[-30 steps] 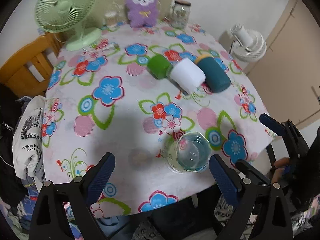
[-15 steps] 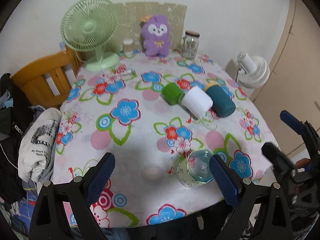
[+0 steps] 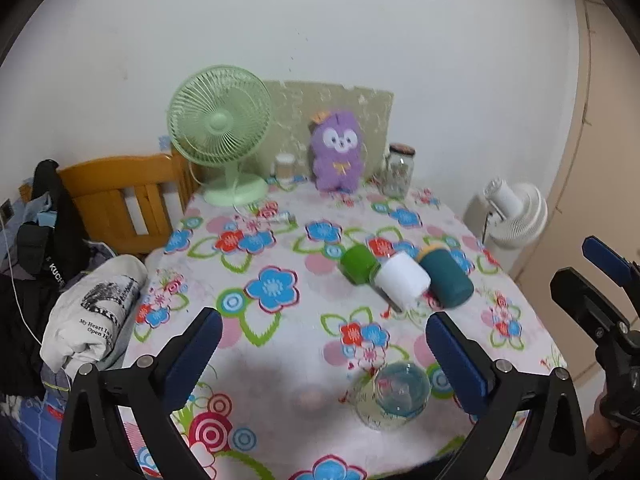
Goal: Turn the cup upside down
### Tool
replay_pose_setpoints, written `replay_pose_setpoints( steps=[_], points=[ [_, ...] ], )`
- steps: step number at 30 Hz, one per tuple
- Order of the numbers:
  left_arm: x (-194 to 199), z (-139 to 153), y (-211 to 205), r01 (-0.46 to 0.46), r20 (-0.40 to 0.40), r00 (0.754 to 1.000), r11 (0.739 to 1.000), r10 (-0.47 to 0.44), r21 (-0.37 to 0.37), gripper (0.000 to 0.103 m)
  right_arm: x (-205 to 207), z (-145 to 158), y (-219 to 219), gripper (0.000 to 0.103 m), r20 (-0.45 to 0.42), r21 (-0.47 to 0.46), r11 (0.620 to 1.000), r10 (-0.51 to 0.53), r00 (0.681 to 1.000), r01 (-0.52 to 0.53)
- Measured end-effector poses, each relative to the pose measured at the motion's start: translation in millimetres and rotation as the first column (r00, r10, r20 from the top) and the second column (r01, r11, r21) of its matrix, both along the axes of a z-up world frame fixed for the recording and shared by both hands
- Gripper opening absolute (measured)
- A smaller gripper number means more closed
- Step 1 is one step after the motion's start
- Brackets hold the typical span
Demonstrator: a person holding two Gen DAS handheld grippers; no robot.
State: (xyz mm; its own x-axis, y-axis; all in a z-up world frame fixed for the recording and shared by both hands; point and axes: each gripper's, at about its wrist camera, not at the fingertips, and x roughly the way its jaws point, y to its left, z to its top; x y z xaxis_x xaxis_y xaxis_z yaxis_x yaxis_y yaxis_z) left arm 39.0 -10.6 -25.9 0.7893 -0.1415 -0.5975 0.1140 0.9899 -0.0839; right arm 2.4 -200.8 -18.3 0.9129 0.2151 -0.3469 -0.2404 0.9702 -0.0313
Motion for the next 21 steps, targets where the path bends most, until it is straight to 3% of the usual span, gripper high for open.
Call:
replay_pose_setpoints(
  steps=[7,16,21],
  points=[
    [-12.3,7.5,0.9,-0.075,0.138,0.988,0.997,0.074,-0.001,0.103,-8.7,14.1,-1.4,0.102,0.068,0.027,0.999,-0.043,0.997,0.041],
    [-29.6,24.0,9.3,-0.163,0.283,0.943,0.985,0.174,-0.063,0.103,-14.9,21.1,-2.4,0.103,0.107,0.033,0.998,-0.065,0.992,0.062],
    [-37.0,31.7,9.4,-0.181,0.345,0.92,0.983,0.185,-0.044,0.103,-16.7,25.2,-4.3,0.103,0.122,0.048,0.996,-0.076,0.99,0.071]
  ],
)
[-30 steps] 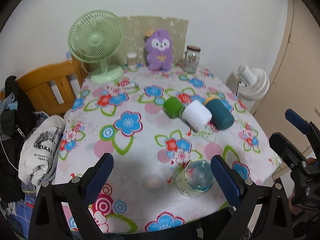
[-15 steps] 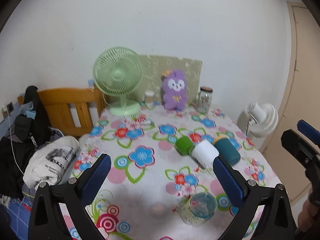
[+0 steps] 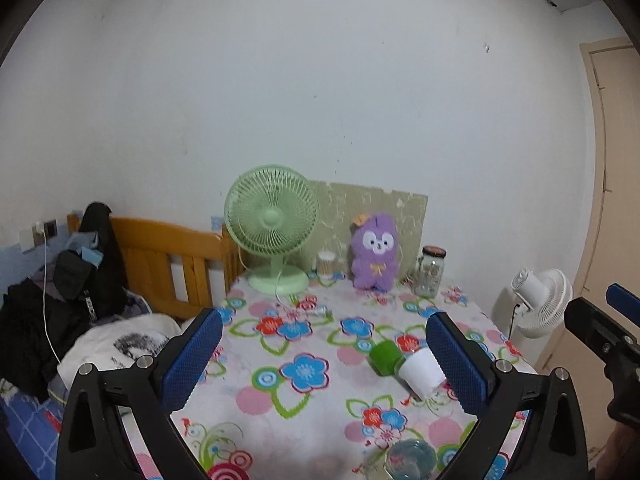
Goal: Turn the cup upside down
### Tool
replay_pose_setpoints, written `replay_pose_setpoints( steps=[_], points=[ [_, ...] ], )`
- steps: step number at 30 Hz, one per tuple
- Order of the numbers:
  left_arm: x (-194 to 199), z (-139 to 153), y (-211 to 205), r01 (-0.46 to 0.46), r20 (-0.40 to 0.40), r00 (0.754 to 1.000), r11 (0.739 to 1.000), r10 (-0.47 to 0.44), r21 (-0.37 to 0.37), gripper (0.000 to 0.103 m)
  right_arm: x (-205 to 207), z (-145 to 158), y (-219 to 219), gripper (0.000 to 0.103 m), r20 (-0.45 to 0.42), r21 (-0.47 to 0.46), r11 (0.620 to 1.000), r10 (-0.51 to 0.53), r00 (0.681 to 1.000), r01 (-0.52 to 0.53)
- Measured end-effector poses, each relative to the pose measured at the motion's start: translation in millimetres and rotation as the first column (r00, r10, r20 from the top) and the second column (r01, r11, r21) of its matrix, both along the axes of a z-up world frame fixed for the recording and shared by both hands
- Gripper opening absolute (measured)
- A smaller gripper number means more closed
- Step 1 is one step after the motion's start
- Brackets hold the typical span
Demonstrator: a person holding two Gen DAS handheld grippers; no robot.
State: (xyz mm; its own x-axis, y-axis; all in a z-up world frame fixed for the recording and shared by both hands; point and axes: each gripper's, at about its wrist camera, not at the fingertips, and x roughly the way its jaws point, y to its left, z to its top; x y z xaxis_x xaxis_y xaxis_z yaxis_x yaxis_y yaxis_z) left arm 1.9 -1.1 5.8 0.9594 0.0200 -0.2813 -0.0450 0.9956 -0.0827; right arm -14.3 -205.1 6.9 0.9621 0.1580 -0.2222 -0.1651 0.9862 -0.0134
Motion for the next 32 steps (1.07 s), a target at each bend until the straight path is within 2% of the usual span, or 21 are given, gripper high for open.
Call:
replay_pose_setpoints(
  steps=[11,32],
  points=[
    [-6.7,1.3,-5.4,0.006,0.038,0.999,1.0,-0.007,0.028,0.103,-3.1,3.1,6.1,0.103,0.034,-0.023,0.999,-0.026,0.999,0.027],
    [-4.5,1.9,-6.1,0.019,0.029,0.999,1.0,-0.019,0.02,0.103,-1.4,2.4,8.0,0.103,0.035,-0.032,0.999,-0.027,0.999,0.028]
  ],
)
